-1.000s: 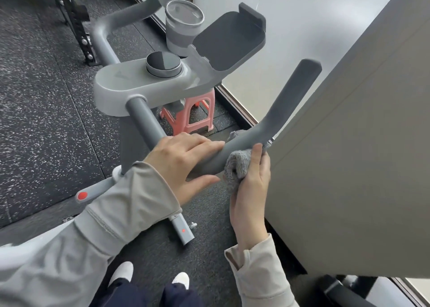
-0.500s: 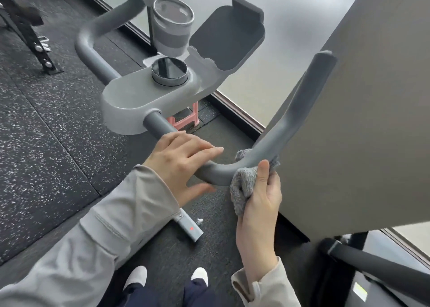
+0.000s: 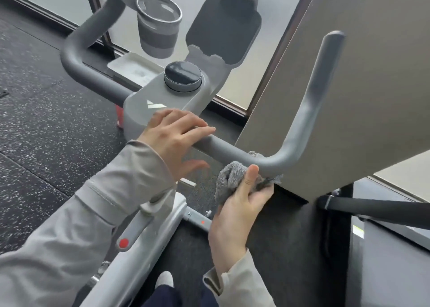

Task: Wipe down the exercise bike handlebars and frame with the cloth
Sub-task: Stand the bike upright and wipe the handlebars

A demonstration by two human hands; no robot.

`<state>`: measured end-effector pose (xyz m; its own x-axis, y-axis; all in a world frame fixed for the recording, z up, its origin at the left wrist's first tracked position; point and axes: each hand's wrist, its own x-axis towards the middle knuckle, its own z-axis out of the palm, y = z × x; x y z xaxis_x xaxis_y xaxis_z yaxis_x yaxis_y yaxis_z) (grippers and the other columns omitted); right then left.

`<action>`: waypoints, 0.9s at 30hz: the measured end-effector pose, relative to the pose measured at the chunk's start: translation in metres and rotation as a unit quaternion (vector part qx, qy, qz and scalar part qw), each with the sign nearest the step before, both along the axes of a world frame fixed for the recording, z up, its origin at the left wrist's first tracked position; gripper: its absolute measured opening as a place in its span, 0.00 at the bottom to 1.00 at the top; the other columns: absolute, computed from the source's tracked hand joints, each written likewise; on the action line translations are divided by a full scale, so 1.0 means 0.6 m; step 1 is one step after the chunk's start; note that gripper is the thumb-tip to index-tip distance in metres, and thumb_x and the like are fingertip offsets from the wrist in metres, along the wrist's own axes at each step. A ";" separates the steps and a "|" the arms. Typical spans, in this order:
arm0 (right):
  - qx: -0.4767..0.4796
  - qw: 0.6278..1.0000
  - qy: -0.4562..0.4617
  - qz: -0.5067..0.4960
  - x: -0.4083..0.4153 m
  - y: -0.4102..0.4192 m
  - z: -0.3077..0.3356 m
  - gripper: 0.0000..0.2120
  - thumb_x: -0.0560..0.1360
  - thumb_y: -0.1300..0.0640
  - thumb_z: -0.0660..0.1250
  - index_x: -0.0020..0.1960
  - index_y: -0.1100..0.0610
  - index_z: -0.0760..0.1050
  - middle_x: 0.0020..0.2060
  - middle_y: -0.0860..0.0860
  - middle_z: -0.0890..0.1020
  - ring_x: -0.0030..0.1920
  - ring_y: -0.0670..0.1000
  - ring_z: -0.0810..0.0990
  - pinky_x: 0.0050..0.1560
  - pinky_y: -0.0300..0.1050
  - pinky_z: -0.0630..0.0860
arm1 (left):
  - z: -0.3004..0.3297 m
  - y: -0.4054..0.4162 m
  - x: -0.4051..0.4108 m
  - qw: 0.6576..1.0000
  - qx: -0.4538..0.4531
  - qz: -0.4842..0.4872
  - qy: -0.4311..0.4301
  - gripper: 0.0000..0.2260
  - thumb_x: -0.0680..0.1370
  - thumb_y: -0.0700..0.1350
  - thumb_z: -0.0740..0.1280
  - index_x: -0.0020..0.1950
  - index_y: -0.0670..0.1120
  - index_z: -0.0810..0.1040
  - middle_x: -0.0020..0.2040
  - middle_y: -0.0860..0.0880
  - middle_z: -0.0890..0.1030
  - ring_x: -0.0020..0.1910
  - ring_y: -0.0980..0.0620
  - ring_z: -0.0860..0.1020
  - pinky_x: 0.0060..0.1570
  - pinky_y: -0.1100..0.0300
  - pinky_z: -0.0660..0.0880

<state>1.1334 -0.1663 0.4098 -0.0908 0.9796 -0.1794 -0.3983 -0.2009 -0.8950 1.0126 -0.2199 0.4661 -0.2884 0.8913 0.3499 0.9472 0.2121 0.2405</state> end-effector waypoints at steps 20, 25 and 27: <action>-0.031 0.995 0.067 0.059 -0.168 -0.055 -0.011 0.37 0.62 0.42 0.72 0.66 0.53 0.64 0.67 0.57 0.73 0.69 0.54 0.71 0.71 0.58 0.64 | -0.005 -0.083 -0.081 0.998 0.066 0.000 0.023 0.18 0.68 0.40 0.64 0.57 0.44 0.80 0.59 0.43 0.79 0.58 0.40 0.77 0.55 0.44 0.74; -0.051 0.992 0.100 0.055 -0.125 -0.046 -0.010 0.36 0.62 0.47 0.74 0.65 0.58 0.68 0.64 0.57 0.77 0.66 0.56 0.75 0.70 0.59 0.66 | -0.008 -0.067 -0.066 0.998 0.063 -0.014 0.017 0.18 0.67 0.40 0.66 0.56 0.43 0.81 0.57 0.41 0.80 0.58 0.37 0.76 0.57 0.41 0.73; -0.043 0.994 0.093 0.040 -0.095 -0.034 -0.010 0.37 0.61 0.47 0.74 0.66 0.59 0.68 0.64 0.56 0.77 0.66 0.54 0.75 0.71 0.58 0.65 | -0.010 -0.060 -0.062 0.998 0.062 -0.015 0.016 0.19 0.65 0.41 0.70 0.56 0.42 0.81 0.57 0.41 0.80 0.58 0.37 0.77 0.57 0.39 0.73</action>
<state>1.0766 -0.1867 0.4037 -0.2078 0.9497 -0.2343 -0.5348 -0.3109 -0.7857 0.9752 -0.2559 0.4603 -0.2488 0.8492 0.4658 0.9603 0.1536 0.2329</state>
